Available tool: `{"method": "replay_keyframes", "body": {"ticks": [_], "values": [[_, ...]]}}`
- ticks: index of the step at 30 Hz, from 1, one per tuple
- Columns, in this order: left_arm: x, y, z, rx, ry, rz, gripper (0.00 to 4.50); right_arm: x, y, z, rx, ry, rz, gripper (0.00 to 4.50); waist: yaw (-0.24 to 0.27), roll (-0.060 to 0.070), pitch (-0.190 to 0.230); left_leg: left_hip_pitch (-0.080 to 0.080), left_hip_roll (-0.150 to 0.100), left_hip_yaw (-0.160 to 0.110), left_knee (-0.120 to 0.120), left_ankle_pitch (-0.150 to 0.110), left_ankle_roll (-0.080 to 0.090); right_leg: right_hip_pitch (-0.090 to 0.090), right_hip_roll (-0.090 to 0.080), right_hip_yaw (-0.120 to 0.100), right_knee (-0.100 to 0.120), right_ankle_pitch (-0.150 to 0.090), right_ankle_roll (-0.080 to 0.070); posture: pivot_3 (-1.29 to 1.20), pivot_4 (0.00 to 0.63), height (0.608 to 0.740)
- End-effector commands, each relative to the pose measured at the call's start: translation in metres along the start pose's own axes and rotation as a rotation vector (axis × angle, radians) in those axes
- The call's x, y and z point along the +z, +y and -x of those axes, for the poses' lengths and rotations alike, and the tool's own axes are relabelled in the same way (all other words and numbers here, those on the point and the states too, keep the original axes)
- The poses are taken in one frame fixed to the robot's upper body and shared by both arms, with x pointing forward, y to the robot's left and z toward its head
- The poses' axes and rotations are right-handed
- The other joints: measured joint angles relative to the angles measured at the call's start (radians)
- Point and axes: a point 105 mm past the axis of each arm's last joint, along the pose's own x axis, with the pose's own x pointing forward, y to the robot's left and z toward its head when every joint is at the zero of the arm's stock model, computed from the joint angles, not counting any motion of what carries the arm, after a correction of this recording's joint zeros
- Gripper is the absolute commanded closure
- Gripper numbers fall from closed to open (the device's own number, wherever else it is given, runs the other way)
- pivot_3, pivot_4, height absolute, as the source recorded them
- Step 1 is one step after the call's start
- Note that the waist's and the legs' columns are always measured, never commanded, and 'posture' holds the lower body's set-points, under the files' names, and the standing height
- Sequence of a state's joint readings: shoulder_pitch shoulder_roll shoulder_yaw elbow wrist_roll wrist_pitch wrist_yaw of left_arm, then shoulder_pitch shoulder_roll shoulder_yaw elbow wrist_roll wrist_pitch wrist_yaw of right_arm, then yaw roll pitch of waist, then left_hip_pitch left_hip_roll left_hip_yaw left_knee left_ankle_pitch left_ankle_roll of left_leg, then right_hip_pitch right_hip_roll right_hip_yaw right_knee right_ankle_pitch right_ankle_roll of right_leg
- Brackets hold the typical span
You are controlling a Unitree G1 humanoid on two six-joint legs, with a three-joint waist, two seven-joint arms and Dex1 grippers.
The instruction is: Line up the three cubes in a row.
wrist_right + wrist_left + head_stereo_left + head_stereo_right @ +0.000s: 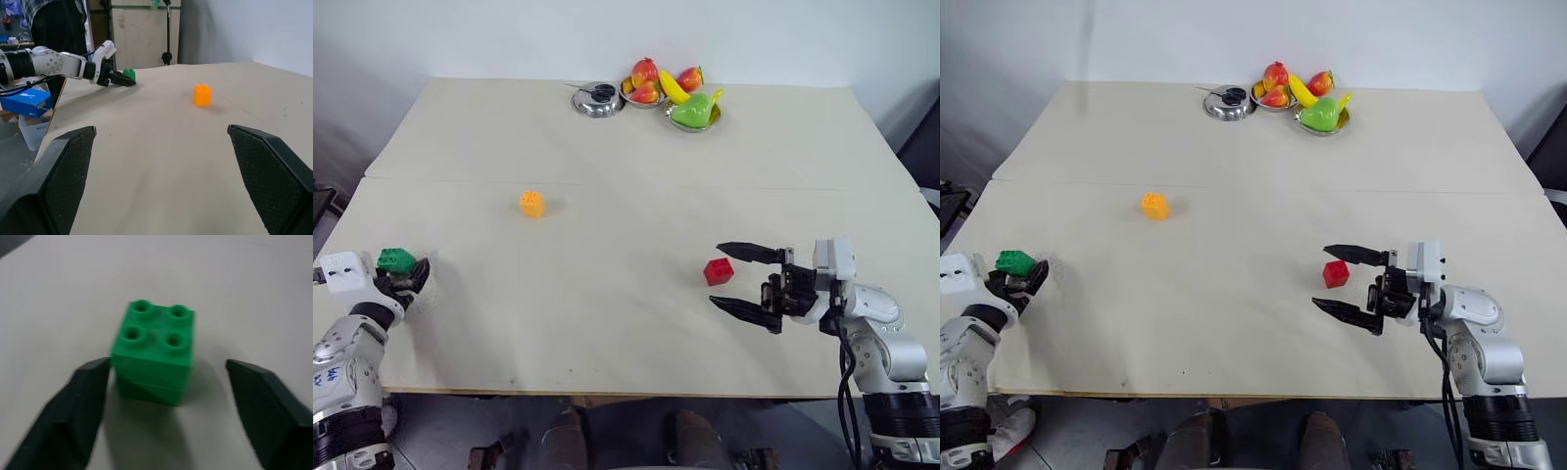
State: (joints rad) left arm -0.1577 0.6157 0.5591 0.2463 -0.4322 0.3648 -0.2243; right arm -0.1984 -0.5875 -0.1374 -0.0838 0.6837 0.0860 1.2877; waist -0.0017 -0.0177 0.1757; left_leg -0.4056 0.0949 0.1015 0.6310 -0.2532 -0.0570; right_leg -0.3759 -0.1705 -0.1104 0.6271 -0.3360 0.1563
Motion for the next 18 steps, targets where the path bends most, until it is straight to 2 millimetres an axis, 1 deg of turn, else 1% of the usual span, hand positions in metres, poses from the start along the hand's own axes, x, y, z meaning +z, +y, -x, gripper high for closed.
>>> {"method": "replay_keyframes", "body": {"ticks": [1, 4, 5, 8, 10, 12, 14, 15, 16, 17, 18], "values": [[0.011, 0.001, 0.001, -0.017, -0.042, -0.042, 1.90, 0.005, 0.007, 0.002, -0.007, -0.012, 0.041, 0.00, 0.001, 0.000, 0.000, 0.000, 0.000, 0.000, 0.000, 0.000, 0.000, 0.000, 0.000, 0.000, 0.000, 0.000, 0.000, 0.00, 0.150, 0.740], [0.014, -0.006, 0.002, -0.083, -0.081, -0.078, 2.88, 0.000, 0.010, 0.009, -0.028, 0.000, 0.040, 0.00, 0.002, 0.000, 0.000, 0.000, 0.000, 0.000, 0.000, 0.000, 0.000, 0.000, 0.000, 0.000, 0.000, 0.000, 0.000, 0.00, 0.150, 0.740], [0.016, -0.012, 0.003, -0.136, -0.108, -0.091, 3.03, -0.002, 0.010, 0.011, -0.039, 0.004, 0.040, 0.00, 0.002, 0.000, 0.000, 0.000, 0.000, 0.000, 0.000, 0.000, 0.000, 0.000, 0.000, 0.000, 0.000, 0.000, 0.000, 0.00, 0.150, 0.740], [0.021, -0.031, 0.008, -0.312, -0.181, -0.124, 3.03, -0.005, 0.009, 0.021, -0.077, 0.023, 0.044, 0.00, 0.002, 0.000, 0.000, 0.000, 0.001, 0.000, 0.000, 0.000, -0.001, 0.000, 0.000, 0.000, -0.001, 0.000, 0.000, 0.00, 0.150, 0.740], [0.033, -0.067, 0.015, -0.552, -0.245, -0.190, 3.03, -0.007, 0.009, 0.034, -0.117, 0.056, 0.047, 0.00, 0.006, 0.000, 0.000, 0.000, 0.001, 0.001, 0.000, 0.000, -0.001, 0.000, 0.000, 0.000, -0.001, 0.000, 0.000, 0.00, 0.150, 0.740], [0.041, -0.112, 0.023, -0.823, -0.270, -0.293, 3.03, -0.008, 0.012, 0.049, -0.165, 0.086, 0.044, 0.00, 0.018, 0.000, 0.000, 0.000, 0.001, 0.001, 0.000, 0.000, -0.001, 0.000, 0.000, 0.000, -0.001, 0.000, -0.001, 0.00, 0.150, 0.740], [0.040, -0.138, 0.026, -0.985, -0.256, -0.382, 3.03, -0.008, 0.012, 0.058, -0.194, 0.107, 0.043, 0.00, 0.028, 0.000, 0.000, 0.000, 0.001, 0.001, 0.001, 0.000, -0.001, 0.000, 0.000, 0.000, -0.002, 0.000, -0.001, 0.00, 0.150, 0.740], [0.039, -0.167, 0.026, -1.122, -0.246, -0.450, 3.03, -0.008, 0.013, 0.067, -0.222, 0.133, 0.048, 0.00, 0.034, 0.001, 0.000, 0.000, 0.001, 0.001, 0.002, 0.000, -0.001, 0.000, 0.000, 0.000, -0.003, 0.000, -0.001, 0.00, 0.150, 0.740], [0.038, -0.185, 0.027, -1.215, -0.239, -0.498, 3.03, -0.008, 0.014, 0.073, -0.240, 0.151, 0.053, 0.00, 0.037, 0.001, 0.000, 0.000, 0.001, 0.001, 0.003, 0.000, -0.001, 0.000, 0.001, 0.000, -0.002, 0.000, -0.001, 0.00, 0.150, 0.740], [0.040, -0.214, 0.026, -1.341, -0.236, -0.551, 3.03, -0.007, 0.015, 0.082, -0.272, 0.176, 0.055, 0.00, 0.045, 0.001, 0.000, 0.000, 0.001, 0.001, 0.003, 0.000, -0.001, 0.000, 0.001, 0.000, -0.003, 0.000, -0.001, 0.00, 0.150, 0.740], [0.041, -0.232, 0.026, -1.420, -0.235, -0.588, 3.03, -0.007, 0.016, 0.087, -0.293, 0.191, 0.055, 0.00, 0.057, 0.001, 0.000, 0.000, 0.001, 0.001, 0.004, 0.000, -0.001, 0.001, 0.001, 0.000, -0.002, 0.000, -0.001, 0.00, 0.150, 0.740]]}}
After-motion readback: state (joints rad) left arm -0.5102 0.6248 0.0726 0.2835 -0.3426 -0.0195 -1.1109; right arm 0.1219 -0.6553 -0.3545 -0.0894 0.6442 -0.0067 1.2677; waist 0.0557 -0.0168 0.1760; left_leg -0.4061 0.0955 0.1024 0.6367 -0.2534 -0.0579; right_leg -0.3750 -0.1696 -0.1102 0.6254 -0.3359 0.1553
